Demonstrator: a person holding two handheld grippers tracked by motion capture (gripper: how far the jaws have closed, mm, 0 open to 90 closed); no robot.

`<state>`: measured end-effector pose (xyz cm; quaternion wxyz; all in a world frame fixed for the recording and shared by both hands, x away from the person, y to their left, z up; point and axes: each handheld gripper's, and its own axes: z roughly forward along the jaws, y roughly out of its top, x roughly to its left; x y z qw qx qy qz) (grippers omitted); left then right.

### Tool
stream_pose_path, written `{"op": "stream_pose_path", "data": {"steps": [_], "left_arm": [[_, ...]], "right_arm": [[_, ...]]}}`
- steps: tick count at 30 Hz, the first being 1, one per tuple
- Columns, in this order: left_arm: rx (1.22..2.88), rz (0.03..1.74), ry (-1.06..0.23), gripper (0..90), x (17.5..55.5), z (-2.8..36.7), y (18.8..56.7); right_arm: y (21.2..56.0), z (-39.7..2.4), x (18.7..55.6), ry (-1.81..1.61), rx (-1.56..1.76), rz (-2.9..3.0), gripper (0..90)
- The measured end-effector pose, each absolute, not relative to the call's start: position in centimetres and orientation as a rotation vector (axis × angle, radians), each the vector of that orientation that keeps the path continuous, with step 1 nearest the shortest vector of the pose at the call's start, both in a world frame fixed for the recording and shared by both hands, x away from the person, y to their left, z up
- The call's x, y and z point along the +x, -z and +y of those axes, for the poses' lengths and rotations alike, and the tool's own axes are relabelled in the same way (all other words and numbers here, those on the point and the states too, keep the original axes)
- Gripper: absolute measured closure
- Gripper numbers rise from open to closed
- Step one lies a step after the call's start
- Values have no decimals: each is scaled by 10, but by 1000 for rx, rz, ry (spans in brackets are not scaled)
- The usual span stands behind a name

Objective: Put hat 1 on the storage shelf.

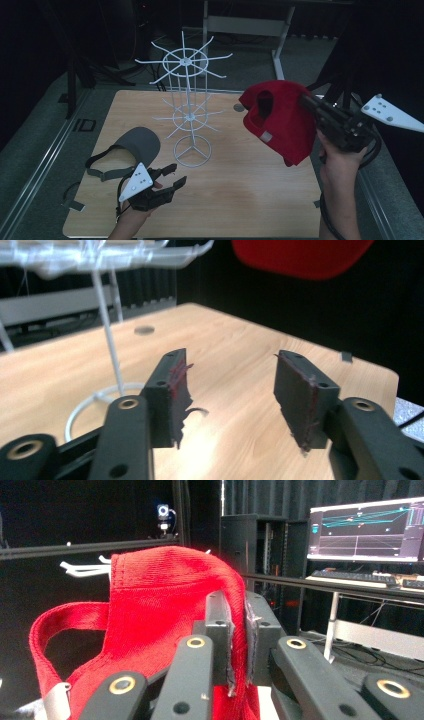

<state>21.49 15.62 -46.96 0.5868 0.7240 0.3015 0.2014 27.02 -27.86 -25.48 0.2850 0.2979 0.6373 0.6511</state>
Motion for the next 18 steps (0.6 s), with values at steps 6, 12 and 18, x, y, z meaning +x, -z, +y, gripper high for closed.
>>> {"op": "stream_pose_path", "data": {"steps": [6,12,18], "left_arm": [[1723,734,-490,476,211,166,490],[1725,782,-488,476,207,178,507],[1701,844,-495,464,203,191,523]], "right_arm": [[240,-269,284,-1729,807,1693,827],[232,-258,297,-1704,809,1702,827],[222,-254,310,-1730,837,1689,827]]}}
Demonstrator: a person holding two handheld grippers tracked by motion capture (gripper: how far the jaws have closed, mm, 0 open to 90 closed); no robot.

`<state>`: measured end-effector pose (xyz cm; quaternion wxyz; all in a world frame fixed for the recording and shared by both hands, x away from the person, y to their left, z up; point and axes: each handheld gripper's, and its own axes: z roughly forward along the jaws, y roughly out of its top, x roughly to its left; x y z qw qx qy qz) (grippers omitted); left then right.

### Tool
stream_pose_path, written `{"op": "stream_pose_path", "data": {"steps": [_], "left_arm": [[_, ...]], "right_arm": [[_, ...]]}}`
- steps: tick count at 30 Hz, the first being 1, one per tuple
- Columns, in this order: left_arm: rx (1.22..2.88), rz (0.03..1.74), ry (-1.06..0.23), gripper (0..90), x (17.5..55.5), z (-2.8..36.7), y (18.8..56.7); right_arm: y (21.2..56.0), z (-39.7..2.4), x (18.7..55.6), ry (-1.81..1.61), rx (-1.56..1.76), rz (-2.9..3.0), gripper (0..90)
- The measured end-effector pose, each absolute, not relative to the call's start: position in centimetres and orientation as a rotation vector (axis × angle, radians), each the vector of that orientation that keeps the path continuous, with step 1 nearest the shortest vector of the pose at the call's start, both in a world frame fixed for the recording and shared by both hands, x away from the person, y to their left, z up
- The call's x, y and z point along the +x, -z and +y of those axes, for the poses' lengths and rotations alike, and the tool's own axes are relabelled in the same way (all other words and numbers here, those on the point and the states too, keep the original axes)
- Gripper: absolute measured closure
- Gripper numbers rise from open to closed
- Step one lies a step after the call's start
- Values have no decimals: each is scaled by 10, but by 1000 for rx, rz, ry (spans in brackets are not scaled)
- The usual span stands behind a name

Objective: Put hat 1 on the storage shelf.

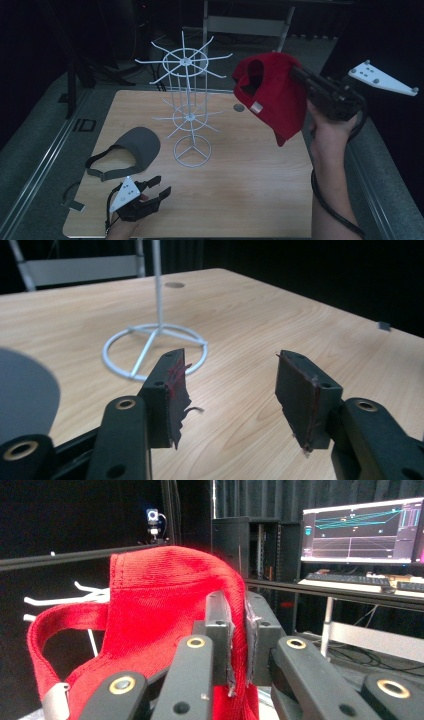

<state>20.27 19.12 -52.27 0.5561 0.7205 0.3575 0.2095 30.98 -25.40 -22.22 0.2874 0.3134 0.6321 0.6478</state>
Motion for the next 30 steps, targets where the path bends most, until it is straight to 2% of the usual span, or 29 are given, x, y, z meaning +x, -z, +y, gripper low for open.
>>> {"op": "stream_pose_path", "data": {"steps": [13,20,30], "left_arm": [[1678,865,-537,457,199,196,526],[1672,872,-540,457,199,198,526],[1669,878,-540,457,199,197,527]], "right_arm": [[209,-218,330,-1717,850,1715,827],[223,-204,334,-1669,840,1769,827],[248,-204,337,-1635,848,1825,826]]}}
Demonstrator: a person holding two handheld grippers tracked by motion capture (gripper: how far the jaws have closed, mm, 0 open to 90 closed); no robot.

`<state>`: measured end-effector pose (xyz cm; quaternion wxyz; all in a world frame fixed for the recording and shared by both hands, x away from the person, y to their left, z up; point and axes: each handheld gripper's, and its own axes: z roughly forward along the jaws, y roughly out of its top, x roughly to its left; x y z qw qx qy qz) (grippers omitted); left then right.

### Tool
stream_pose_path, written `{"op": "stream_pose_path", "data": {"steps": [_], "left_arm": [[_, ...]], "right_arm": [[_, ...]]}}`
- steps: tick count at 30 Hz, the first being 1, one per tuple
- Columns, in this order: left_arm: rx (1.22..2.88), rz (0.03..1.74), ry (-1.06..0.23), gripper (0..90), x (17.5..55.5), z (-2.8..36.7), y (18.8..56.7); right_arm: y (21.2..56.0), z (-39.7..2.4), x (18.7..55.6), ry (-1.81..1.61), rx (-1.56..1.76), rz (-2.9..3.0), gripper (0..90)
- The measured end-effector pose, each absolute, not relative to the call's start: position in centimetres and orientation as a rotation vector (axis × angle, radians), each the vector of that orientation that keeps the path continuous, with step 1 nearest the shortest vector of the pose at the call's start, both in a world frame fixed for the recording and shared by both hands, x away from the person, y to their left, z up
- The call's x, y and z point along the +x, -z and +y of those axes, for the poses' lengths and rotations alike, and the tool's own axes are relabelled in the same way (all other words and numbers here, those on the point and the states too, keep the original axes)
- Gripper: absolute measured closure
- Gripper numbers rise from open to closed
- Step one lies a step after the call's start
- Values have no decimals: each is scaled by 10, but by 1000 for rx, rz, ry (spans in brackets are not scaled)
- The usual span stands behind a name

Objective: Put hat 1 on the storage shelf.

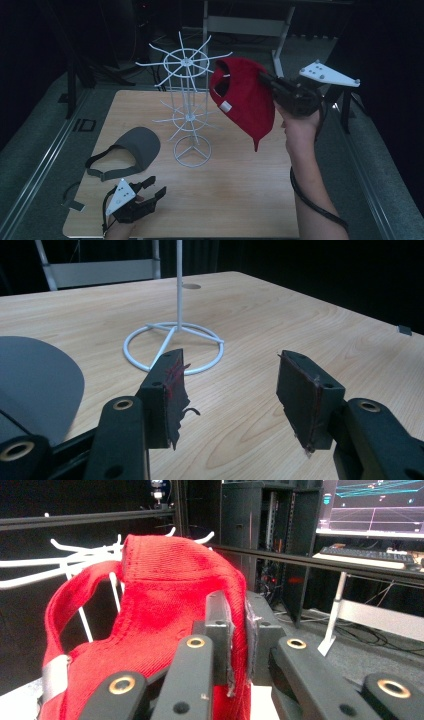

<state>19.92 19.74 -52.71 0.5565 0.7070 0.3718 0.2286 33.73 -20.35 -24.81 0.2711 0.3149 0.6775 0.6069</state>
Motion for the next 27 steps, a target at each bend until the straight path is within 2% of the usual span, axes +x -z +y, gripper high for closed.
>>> {"op": "stream_pose_path", "data": {"steps": [19,27], "left_arm": [[1668,886,-532,457,199,198,529],[1672,895,-523,458,200,197,530]], "right_arm": [[296,-208,329,-1603,846,1929,810],[305,-215,320,-1609,826,1960,715]]}}
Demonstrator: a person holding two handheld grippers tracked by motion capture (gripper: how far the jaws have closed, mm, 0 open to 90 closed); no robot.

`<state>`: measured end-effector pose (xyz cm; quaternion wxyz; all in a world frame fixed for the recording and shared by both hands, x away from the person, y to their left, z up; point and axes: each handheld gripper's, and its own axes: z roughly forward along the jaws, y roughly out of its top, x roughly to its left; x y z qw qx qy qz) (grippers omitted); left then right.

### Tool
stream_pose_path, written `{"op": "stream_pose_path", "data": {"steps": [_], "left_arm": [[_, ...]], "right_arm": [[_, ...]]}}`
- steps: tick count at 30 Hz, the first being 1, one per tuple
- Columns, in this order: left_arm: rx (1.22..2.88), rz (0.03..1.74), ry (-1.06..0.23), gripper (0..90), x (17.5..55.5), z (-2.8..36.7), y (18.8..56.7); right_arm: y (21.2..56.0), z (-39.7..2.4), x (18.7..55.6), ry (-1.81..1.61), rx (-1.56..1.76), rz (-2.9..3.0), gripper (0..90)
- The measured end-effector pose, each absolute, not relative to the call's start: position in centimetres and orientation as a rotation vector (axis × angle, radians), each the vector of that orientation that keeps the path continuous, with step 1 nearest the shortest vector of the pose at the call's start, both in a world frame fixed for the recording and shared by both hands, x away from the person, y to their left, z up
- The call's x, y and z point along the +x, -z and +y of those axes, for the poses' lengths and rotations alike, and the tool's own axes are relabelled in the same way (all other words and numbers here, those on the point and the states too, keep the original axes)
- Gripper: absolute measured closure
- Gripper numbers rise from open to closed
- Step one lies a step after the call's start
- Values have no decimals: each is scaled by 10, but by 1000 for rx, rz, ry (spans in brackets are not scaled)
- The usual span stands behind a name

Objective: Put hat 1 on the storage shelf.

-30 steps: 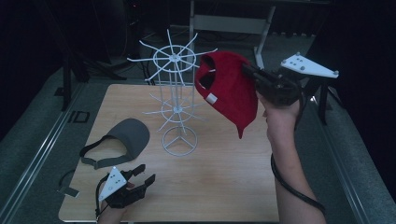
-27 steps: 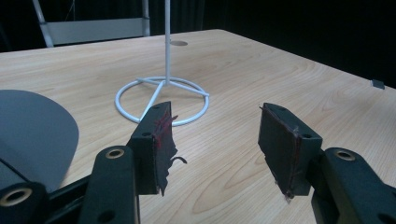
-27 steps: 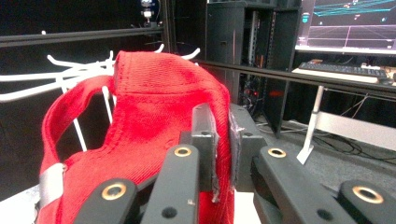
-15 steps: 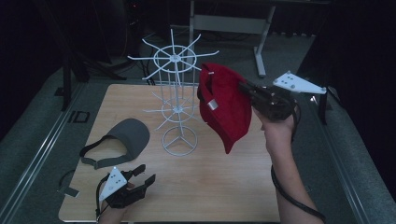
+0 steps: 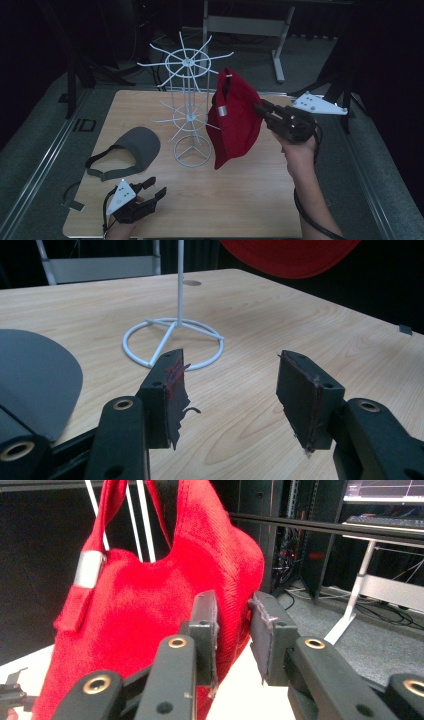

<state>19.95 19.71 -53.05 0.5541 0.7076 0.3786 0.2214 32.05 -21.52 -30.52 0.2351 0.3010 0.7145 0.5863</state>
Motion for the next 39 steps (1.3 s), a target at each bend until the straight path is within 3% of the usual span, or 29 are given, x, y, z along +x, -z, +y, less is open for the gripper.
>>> {"op": "stream_pose_path", "data": {"steps": [9,27,39], "left_arm": [[1677,898,-517,459,200,197,531],[1699,909,-534,463,200,197,532],[1699,908,-525,464,200,198,532]], "right_arm": [[315,-232,308,-1634,821,1966,609],[364,-287,297,-1535,923,2040,242],[413,-301,302,-1450,1029,2119,204]]}}
